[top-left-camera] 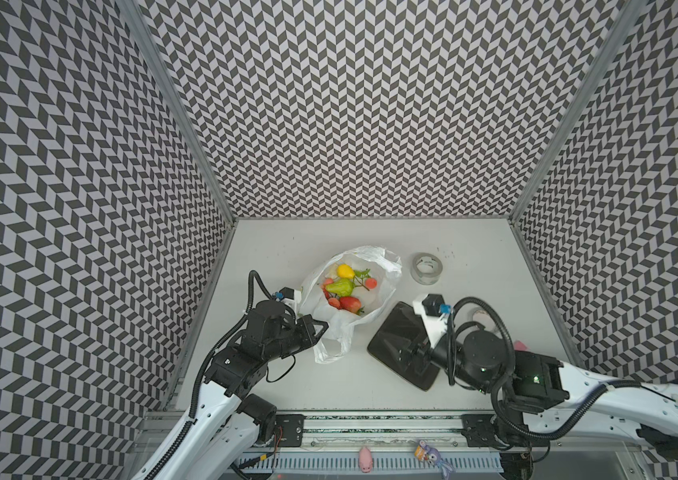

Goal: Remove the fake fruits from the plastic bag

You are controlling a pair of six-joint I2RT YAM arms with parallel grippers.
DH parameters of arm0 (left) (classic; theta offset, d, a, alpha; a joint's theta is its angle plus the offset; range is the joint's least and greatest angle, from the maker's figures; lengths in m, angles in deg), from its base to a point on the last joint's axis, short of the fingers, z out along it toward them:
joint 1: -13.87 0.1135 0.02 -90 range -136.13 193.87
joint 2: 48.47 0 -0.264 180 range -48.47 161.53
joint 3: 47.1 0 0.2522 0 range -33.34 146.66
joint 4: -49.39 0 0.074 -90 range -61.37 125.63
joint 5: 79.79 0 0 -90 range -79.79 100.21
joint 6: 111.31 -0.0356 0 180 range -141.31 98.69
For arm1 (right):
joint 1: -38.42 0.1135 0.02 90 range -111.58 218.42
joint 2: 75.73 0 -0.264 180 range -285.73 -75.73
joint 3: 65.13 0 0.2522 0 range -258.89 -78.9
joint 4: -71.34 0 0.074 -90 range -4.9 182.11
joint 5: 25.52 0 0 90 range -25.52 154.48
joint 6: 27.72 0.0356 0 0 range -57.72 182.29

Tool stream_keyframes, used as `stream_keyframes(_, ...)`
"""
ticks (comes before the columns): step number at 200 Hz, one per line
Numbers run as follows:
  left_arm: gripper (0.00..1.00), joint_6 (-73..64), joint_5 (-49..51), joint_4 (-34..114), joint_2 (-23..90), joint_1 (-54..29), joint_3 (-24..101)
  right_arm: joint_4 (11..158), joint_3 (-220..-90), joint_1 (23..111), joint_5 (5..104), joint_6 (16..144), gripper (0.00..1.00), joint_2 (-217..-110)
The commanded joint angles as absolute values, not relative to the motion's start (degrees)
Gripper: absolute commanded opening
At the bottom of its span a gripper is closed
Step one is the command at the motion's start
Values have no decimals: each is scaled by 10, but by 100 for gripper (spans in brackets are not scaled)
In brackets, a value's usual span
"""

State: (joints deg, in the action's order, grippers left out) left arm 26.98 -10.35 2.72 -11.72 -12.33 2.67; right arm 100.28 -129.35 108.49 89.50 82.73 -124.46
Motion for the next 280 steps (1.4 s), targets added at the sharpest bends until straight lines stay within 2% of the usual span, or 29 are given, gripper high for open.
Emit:
stream_keyframes(1, 0, 251, -90, 58, -114, -129, 26, 1091, -1318, 982, 869, 918, 89, -1261)
stream_keyframes(46, 0, 249, -76, 59, -117, -129, 41, 1020, -1409, 897, 793, 810, 93, -1403)
stream_keyframes(69, 0, 244, -64, 64, -112, -129, 48, 985, -1446, 857, 798, 784, 87, -1469)
stream_keyframes(84, 0, 237, -52, 71, -103, -129, 56, 952, -1463, 830, 786, 774, 71, -1504)
stream_keyframes(118, 0, 173, 9, 107, -34, -111, 128, 855, -1514, 784, 706, 773, 13, -1589)
stream_keyframes(130, 0, 152, 6, 117, 9, -83, 167, 840, -1563, 772, 683, 778, 0, -1634)
stream_keyframes(177, 0, 71, -43, 133, 163, 46, 332, 795, -1766, 743, 629, 784, 0, -1785)
stream_keyframes(208, 0, 26, -49, 114, 238, 77, 459, 767, -1856, 726, 594, 800, 0, -1840)
stream_keyframes(245, 0, -2, -57, 123, 277, 77, 506, 735, -1851, 712, 568, 805, 0, -1845)
stream_keyframes(280, 0, 1, -69, 135, 257, 49, 437, 704, -1718, 704, 559, 793, 0, -1793)
